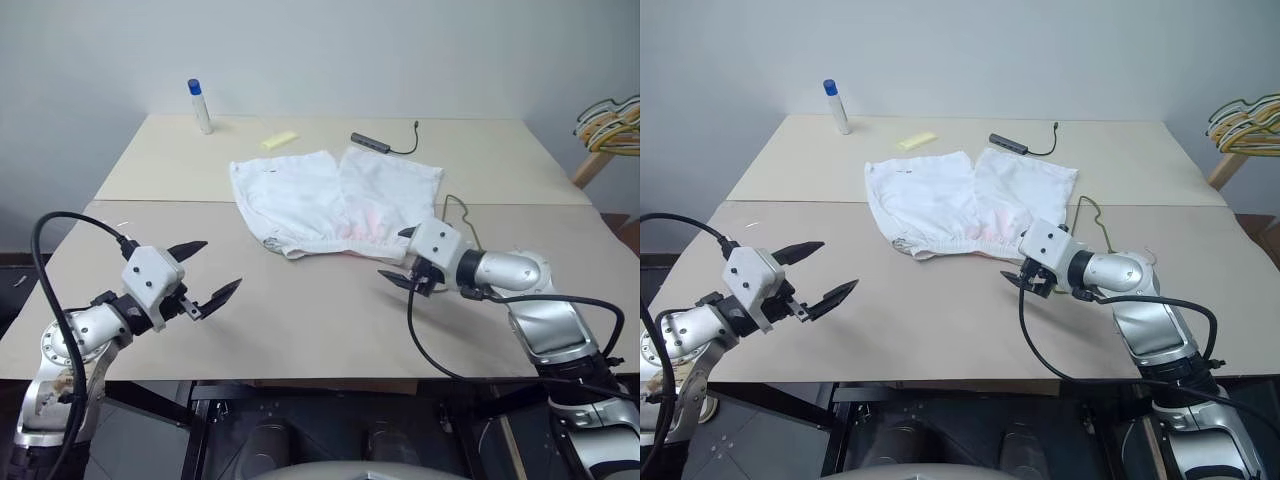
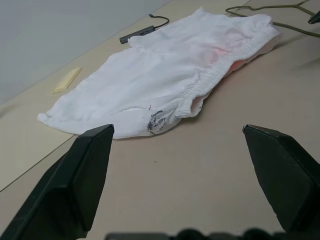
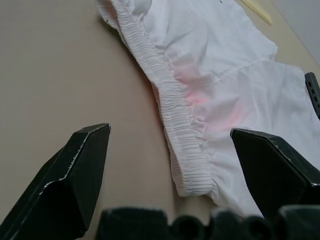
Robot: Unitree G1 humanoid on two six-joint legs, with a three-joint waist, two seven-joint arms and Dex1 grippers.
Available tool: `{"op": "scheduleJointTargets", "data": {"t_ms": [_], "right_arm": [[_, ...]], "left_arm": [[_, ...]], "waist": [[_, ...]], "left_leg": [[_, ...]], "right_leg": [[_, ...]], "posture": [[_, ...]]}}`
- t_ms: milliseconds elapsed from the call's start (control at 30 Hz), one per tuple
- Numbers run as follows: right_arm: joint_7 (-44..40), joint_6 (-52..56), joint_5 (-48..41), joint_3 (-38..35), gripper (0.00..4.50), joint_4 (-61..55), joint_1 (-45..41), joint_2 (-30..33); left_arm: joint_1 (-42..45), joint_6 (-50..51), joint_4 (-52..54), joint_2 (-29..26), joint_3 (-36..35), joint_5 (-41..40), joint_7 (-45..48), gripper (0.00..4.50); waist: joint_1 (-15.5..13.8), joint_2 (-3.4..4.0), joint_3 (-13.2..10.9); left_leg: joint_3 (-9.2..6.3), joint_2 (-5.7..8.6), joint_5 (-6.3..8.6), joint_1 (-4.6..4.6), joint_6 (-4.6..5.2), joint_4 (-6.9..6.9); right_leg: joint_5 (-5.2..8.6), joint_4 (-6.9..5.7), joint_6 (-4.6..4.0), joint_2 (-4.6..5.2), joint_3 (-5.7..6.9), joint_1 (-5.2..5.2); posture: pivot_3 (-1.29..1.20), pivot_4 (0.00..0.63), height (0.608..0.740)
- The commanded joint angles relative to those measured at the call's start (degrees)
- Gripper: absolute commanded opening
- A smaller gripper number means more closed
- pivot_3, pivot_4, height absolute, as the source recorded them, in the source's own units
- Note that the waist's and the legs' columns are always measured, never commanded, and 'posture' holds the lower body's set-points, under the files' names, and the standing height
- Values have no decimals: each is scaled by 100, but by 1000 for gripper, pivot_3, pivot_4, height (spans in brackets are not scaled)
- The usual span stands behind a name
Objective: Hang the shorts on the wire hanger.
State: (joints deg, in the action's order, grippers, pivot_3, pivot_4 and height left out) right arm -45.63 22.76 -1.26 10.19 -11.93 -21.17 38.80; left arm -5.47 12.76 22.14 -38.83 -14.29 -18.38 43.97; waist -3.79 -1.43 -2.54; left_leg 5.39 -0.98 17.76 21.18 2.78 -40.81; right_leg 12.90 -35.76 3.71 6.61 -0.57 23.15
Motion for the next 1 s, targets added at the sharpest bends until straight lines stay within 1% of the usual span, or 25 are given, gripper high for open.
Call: {"op": "scheduleJointTargets", "data": {"t_ms": [33,100,400,667,800,1000], "right_arm": [[45,-17,-1,-201,4459,-197,-45,75],[51,-21,8,-195,4459,-183,-56,73],[96,-50,64,-178,4459,-157,-64,68],[206,71,75,-187,4459,-283,-3,17],[302,172,71,-202,4459,-435,102,-3],[472,320,89,-178,4459,-614,184,-97]], "left_arm": [[67,47,128,0,-63,-212,36,4500],[75,90,177,46,-78,-274,-18,4500],[148,-53,22,-19,49,-54,-53,4500],[511,-197,-630,-126,297,388,-68,4500],[1147,-482,-1385,-96,661,724,-20,4500],[2485,-1230,-2956,287,1480,1037,511,4500]], "waist": [[0,0,0],[0,0,0],[10,0,0],[64,0,0],[112,0,0],[178,0,1]], "left_leg": [[0,0,0,0,0,0],[0,0,0,0,0,0],[0,0,0,0,0,0],[1,0,-1,0,-2,0],[1,0,-3,1,-5,0],[6,2,-9,3,-14,0]], "right_leg": [[0,0,0,0,0,0],[0,0,0,0,0,0],[0,0,0,-1,0,0],[0,1,-1,-2,1,-1],[0,1,-1,-2,4,-1],[-3,3,-5,-6,9,-3]], "posture": [[148,0,740],[149,0,740],[130,0,740],[80,0,740],[62,0,740],[29,0,740]]}}
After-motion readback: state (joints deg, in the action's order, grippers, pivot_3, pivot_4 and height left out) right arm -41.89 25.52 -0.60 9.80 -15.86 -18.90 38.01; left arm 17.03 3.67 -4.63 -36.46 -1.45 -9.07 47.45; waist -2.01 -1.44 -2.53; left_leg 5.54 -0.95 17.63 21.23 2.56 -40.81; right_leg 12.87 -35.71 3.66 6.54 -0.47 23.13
